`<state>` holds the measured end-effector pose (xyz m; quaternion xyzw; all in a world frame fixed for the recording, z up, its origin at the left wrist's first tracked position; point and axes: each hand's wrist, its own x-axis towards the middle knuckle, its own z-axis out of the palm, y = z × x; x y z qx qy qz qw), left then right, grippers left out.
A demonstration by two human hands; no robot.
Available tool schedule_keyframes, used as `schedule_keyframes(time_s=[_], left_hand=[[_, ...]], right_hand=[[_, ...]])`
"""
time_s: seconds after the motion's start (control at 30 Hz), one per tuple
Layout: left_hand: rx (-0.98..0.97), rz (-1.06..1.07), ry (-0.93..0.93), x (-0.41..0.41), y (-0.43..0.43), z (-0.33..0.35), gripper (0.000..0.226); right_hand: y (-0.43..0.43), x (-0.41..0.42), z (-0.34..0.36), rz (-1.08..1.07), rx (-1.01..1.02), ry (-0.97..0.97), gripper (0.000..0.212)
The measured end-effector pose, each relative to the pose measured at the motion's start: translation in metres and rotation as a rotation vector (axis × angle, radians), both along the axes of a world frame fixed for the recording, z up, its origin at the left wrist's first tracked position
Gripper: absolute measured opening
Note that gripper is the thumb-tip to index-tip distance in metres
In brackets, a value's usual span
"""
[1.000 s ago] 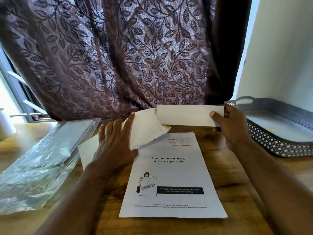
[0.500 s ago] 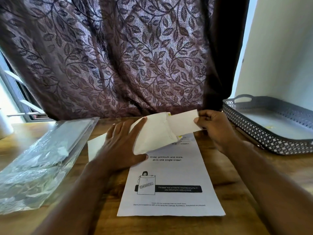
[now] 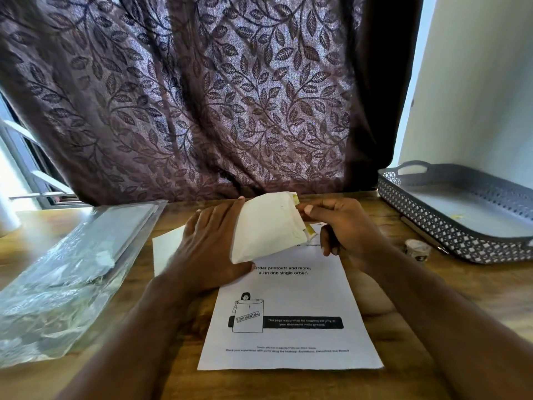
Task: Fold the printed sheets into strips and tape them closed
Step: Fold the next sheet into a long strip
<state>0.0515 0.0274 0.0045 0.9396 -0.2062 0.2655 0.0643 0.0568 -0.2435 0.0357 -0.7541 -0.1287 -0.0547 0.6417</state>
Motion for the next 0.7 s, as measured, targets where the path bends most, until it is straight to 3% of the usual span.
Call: schedule_keyframes(time_s=[0.23, 0.33, 0.6, 0.7], left_hand=[[0.041, -0.033, -0.040, -0.002, -0.005, 0.002, 0.117], [0.047, -0.036, -0.035, -0.004, -0.005, 0.004, 0.116], [0.074, -0.072, 0.010, -0.010, -0.008, 0.008, 0.109], [0.050, -0.066, 0.023, -0.009, -0.008, 0.008, 0.111]], right_hand=[[0.006, -0.011, 0.003, 0.326, -0.130, 0.092, 0.019], [0.000, -0.009, 0.006, 0.311, -0.126, 0.126, 0.031], [-0.003, -0.010, 0.005, 0.499, -0.162, 0.191, 0.030], [-0.005, -0.008, 0.005, 0.454, -0.180, 0.166, 0.033]])
